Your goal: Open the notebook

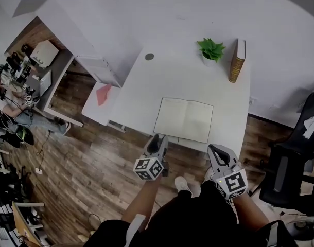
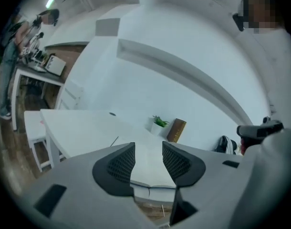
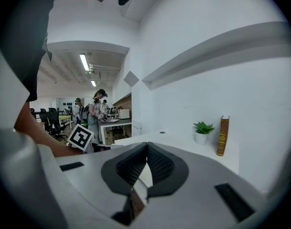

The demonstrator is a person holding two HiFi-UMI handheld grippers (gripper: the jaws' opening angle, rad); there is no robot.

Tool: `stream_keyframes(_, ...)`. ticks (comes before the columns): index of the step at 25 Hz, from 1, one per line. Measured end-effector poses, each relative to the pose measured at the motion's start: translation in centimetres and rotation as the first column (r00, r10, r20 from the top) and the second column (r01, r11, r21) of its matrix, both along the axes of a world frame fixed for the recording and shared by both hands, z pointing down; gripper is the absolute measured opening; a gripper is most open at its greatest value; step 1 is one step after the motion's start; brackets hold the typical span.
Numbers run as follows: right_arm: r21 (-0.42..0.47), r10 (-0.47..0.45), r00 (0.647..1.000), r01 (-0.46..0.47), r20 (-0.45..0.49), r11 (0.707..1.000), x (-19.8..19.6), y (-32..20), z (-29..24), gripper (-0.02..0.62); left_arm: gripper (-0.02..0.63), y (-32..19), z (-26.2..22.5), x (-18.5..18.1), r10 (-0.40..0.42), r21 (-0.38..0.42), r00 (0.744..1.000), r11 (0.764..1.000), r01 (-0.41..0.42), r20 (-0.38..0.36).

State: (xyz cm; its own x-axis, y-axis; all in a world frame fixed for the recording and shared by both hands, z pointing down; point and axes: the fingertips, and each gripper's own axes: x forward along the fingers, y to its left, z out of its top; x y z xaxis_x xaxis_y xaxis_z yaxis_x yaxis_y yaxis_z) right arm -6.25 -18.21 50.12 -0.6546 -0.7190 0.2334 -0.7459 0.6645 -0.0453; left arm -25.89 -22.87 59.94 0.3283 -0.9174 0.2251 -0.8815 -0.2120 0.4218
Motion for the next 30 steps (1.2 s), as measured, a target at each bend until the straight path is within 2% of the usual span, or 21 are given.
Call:
stream_keyframes(3, 0.015, 0.016, 1.000, -0.016, 0.005, 1.000, 0.1, 0.0, -0.6, -0.002, 0.155, 1.0, -2.4, 2.0, 0.080, 0.053, 0.992, 0.995, -0.085, 0.102)
stream_keyframes(6, 0.023, 0.040, 0.999, -0.040, 0.012, 0.999, 0.6, -0.4, -0.8, -0.002, 0.144, 1.8, -4.5, 3.8, 0.134, 0.104, 0.968, 0.982, -0.159, 0.213)
stream_keyframes(10, 0.024, 0.084, 0.996, -0.084, 0.010, 0.996, 1.8, -1.2, -0.9, -0.002, 0.012, 2.4, -6.2, 5.2, 0.145, 0.142, 0.940, 0.970, -0.197, 0.310)
stream_keyframes(13, 0.015, 0.109, 0.994, -0.109, 0.004, 0.994, 2.3, -1.5, -0.9, -0.002, 0.005, 3.1, -6.8, 6.2, 0.185, 0.149, 0.904, 0.954, -0.258, 0.385)
stream_keyframes(17, 0.041, 0.147, 0.987, -0.144, -0.070, 0.989, 2.5, -1.6, -0.9, -0.002, 0.006, 3.6, -7.4, 7.5, 0.234, 0.165, 0.853, 0.924, -0.344, 0.466)
stream_keyframes(18, 0.046, 0.160, 0.984, -0.157, -0.081, 0.987, 2.6, -1.7, -0.9, -0.002, 0.006, 3.7, -7.5, 7.7, 0.242, 0.168, 0.845, 0.919, -0.358, 0.478)
stream_keyframes(21, 0.039, 0.197, 0.978, -0.194, -0.069, 0.980, 3.0, -2.0, -1.0, -0.002, 0.006, 3.7, -7.5, 7.8, 0.254, 0.171, 0.839, 0.912, -0.374, 0.481)
stream_keyframes(25, 0.053, 0.221, 0.973, -0.218, -0.066, 0.975, 3.4, -2.2, -1.4, -0.002, 0.006, 4.1, -7.4, 7.8, 0.264, 0.161, 0.849, 0.914, -0.372, 0.458)
stream_keyframes(30, 0.069, 0.235, 0.969, -0.230, -0.072, 0.971, 3.6, -2.2, -1.9, -0.002, 0.006, 4.5, -6.8, 7.8, 0.290, 0.152, 0.844, 0.907, -0.393, 0.451)
